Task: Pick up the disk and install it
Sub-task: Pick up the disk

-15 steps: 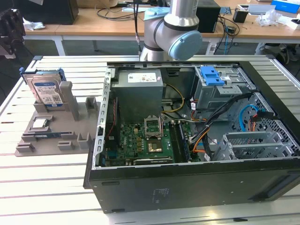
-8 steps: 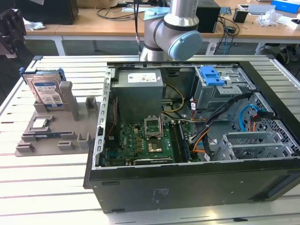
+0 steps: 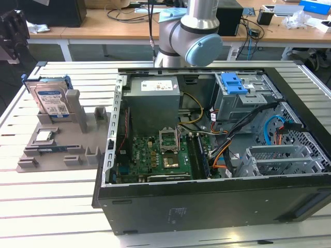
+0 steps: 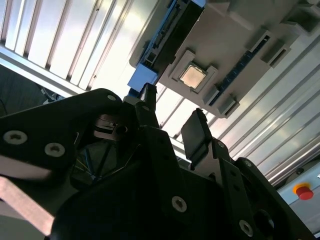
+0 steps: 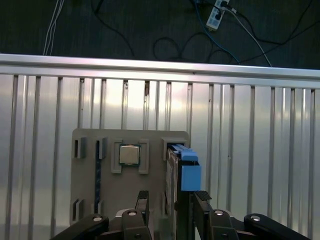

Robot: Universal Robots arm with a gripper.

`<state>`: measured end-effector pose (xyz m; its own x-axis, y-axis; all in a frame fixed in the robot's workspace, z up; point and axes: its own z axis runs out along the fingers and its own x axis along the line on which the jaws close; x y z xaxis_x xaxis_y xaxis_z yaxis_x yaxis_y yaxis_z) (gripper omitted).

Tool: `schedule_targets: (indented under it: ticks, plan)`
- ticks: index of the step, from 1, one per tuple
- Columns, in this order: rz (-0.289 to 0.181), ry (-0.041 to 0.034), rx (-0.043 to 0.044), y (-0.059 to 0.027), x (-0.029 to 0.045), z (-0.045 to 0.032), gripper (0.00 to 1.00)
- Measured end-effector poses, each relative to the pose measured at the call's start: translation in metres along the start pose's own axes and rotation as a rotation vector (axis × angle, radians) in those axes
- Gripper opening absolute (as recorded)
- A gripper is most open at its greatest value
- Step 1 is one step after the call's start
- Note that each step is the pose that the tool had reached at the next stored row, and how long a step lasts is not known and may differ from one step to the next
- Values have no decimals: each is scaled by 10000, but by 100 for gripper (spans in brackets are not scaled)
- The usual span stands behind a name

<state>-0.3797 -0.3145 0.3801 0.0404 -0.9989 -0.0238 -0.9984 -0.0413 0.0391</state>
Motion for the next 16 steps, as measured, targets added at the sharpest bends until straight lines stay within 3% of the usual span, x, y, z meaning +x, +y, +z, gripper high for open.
schedule_targets:
  ticks: [16]
  plan:
    - [-2,1,0,-6,-57,29,48]
